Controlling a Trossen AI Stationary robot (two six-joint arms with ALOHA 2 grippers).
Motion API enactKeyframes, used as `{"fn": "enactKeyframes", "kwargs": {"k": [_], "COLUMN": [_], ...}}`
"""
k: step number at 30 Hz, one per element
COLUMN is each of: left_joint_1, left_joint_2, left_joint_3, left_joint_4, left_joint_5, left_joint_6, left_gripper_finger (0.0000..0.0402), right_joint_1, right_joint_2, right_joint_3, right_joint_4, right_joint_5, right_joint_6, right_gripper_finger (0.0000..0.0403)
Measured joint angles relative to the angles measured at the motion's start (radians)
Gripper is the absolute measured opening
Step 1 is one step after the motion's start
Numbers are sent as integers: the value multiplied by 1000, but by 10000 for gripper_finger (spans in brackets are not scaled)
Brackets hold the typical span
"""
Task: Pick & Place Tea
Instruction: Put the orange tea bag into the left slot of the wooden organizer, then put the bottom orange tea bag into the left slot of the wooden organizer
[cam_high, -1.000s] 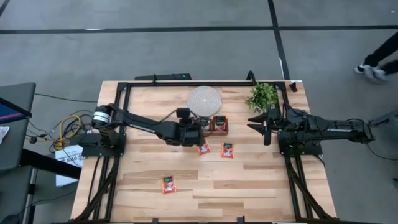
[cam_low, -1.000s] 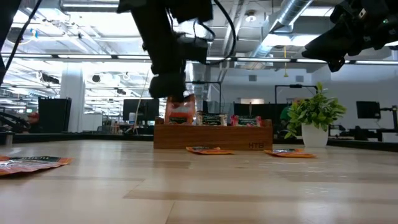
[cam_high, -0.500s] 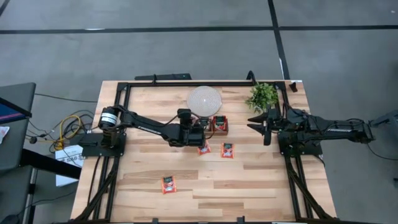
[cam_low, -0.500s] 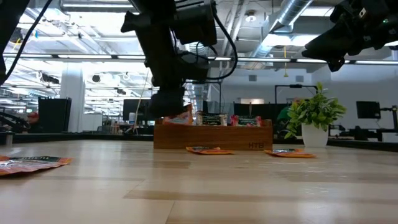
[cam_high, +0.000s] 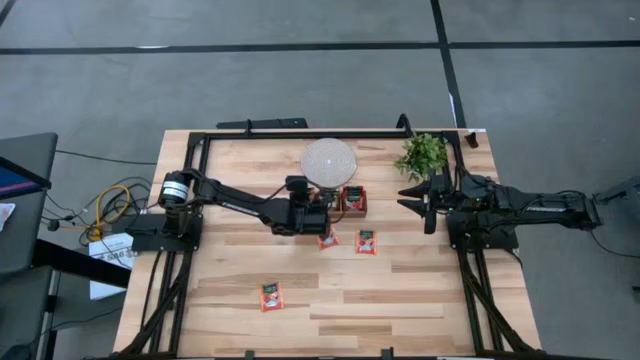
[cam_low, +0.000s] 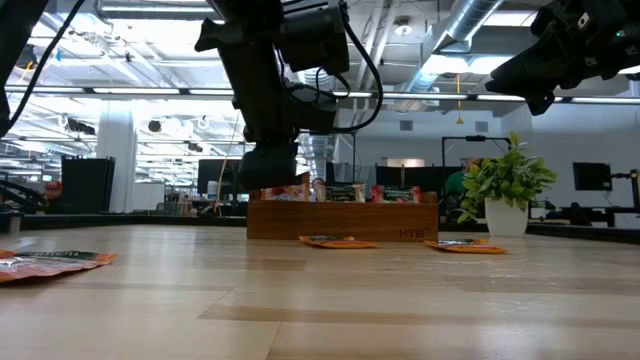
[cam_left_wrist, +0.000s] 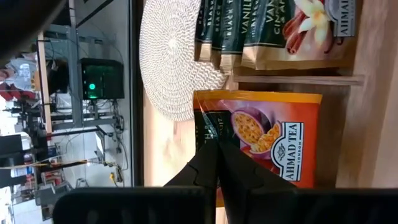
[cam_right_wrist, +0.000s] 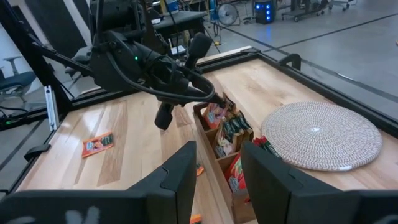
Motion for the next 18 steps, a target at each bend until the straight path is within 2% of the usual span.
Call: {"fn": "enactKeyframes", "kwargs": {"k": [7, 18], "left_joint_1": [15, 15], "left_joint_2": [0, -2], "left_joint_3": [0, 0], "left_joint_4": [0, 0], "left_joint_5": [-4, -26], "left_joint_6": [-25, -4], "left_gripper_finger": [10, 97], "right_joint_1": [0, 0], "right_joint_2": [0, 0], "right_joint_3": [0, 0], "right_joint_4": [0, 0], "right_joint_5": [0, 0], "right_joint_6": [26, 35], "right_gripper_finger": [118, 118]}}
